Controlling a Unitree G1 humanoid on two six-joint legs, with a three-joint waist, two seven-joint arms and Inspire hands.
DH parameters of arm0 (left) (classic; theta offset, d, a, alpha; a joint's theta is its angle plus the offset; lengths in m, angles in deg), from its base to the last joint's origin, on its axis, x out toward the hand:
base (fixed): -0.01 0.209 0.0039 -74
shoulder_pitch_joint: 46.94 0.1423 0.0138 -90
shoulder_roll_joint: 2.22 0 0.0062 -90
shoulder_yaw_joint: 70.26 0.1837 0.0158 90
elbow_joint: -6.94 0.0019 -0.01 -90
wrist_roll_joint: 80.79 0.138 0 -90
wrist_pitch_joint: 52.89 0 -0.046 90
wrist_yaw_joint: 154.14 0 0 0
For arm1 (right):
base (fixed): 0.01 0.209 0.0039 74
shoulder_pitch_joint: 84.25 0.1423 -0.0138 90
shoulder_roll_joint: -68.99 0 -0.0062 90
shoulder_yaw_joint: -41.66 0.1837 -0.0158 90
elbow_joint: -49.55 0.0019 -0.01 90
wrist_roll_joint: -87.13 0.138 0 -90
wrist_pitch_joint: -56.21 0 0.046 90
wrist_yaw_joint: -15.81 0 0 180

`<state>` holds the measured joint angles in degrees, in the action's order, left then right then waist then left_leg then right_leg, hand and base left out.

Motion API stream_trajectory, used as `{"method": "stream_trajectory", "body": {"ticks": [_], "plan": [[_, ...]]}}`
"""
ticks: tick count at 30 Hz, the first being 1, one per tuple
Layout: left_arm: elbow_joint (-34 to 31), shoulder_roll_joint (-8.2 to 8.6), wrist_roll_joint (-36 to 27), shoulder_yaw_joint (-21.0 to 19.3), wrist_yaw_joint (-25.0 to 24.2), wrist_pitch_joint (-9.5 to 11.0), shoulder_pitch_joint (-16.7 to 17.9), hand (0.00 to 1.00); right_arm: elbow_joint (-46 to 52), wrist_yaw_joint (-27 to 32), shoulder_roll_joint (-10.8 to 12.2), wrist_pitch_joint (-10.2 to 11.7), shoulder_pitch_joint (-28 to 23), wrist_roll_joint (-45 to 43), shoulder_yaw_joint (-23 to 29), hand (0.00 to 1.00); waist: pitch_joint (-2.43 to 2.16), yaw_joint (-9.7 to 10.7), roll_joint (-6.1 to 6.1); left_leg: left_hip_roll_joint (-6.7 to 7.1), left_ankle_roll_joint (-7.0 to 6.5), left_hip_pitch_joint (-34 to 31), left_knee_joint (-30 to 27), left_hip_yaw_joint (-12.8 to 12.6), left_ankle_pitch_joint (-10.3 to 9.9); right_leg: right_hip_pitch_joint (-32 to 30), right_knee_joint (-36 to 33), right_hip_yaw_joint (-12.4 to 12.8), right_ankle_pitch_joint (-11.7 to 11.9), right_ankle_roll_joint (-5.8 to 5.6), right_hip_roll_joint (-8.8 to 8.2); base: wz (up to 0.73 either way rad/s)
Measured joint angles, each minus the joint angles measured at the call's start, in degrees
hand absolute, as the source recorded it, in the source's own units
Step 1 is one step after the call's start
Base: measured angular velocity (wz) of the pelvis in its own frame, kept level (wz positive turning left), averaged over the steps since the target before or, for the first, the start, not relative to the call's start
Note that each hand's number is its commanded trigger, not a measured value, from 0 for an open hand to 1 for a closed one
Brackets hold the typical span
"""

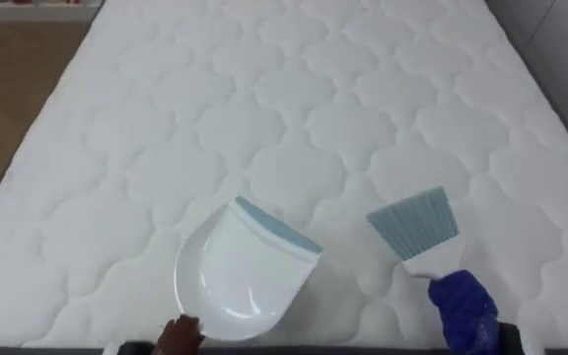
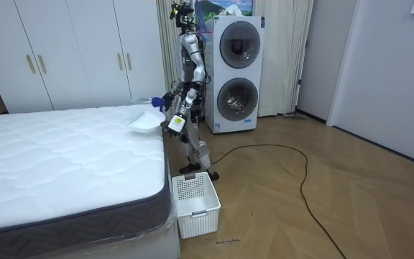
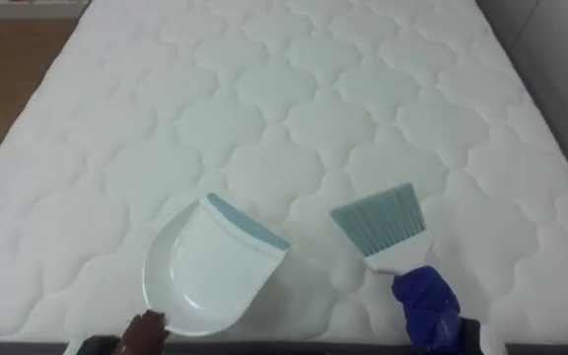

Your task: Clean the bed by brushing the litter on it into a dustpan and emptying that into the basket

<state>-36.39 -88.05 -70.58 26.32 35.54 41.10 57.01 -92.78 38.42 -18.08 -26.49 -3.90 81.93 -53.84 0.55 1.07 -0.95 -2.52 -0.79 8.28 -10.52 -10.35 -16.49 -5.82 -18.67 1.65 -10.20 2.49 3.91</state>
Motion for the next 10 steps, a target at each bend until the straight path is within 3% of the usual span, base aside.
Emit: {"method": "stream_trajectory", "body": {"ticks": [4, 10], "plan": [[5.1, 0.37, -2.2, -3.2, -0.4, -0.3, 0.2, 0.00, -5.6, -2.9, 0.9, -1.3, 1.1, -2.4, 0.1, 0.00, -0.35, -0.4, 1.33, -0.14, 0.00, 0.4, 0.0, 0.0, 0.0, 0.6, 1.1, -0.2, 0.3, -0.12, 0.08, 0.01], [11.2, 0.49, -2.2, -4.7, -0.4, -1.7, -0.1, 0.00, -10.8, -6.5, 2.3, -3.8, 0.7, -3.0, 0.1, 0.00, -0.33, -1.4, 1.30, -0.18, 0.00, 1.1, 0.1, 0.1, 0.0, 2.6, 3.0, -0.3, 1.3, -0.52, 0.10, 0.02]]}}
